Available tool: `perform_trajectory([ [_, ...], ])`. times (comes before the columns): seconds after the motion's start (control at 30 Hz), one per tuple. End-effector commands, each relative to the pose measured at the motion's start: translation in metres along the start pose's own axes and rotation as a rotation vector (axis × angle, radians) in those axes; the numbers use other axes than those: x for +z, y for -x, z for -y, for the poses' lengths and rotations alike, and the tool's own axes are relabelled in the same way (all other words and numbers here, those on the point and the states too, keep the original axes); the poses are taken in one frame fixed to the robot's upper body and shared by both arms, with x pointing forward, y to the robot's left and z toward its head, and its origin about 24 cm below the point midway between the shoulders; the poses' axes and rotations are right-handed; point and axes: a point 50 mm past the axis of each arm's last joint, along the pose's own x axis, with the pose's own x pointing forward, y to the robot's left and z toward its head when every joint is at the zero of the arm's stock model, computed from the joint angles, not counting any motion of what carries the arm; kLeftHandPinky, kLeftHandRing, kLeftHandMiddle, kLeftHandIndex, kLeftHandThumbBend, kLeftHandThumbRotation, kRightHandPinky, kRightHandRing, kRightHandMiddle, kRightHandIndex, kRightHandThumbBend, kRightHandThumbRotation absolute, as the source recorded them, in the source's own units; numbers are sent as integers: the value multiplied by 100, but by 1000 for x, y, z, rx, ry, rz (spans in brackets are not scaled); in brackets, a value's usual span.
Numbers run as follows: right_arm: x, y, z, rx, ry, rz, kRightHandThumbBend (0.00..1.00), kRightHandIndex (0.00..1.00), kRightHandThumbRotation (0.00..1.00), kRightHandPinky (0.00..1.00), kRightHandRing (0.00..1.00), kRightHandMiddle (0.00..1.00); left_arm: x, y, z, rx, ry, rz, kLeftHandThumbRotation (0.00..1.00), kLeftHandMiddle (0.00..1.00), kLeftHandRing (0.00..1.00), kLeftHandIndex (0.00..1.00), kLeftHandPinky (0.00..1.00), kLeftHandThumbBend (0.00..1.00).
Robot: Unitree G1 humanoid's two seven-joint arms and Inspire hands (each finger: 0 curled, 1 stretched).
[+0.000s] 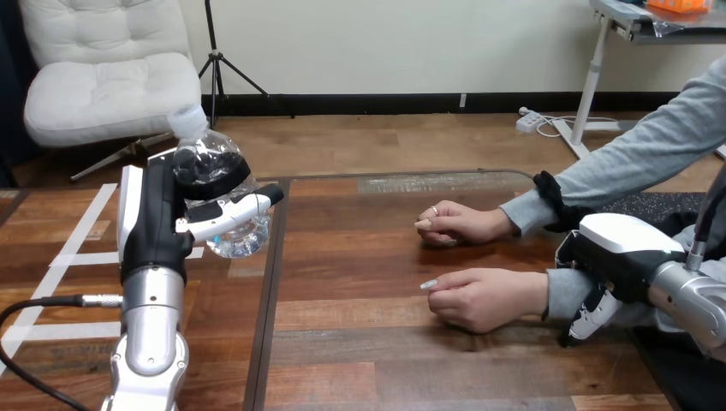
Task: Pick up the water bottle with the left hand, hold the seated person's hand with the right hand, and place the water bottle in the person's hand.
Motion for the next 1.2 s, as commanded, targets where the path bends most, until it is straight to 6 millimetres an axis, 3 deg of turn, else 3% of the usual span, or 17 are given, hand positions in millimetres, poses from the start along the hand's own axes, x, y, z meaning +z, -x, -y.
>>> perform_trajectory([
  [0.0, 14, -6, 24, -129, -26, 53, 90, 36, 0, 17, 23, 31, 30, -12, -6, 31, 24, 132, 0, 41, 38, 41, 32, 75],
  [0.53, 17, -7, 24, -139, -24, 58, 90, 35, 0, 17, 22, 31, 31, -11, -6, 29, 25, 136, 0, 41, 38, 41, 32, 75],
  [1.17, 17, -7, 20, -172, -8, 60, 90, 28, 0, 11, 17, 25, 31, -11, -6, 31, 21, 135, 0, 41, 37, 41, 31, 75],
])
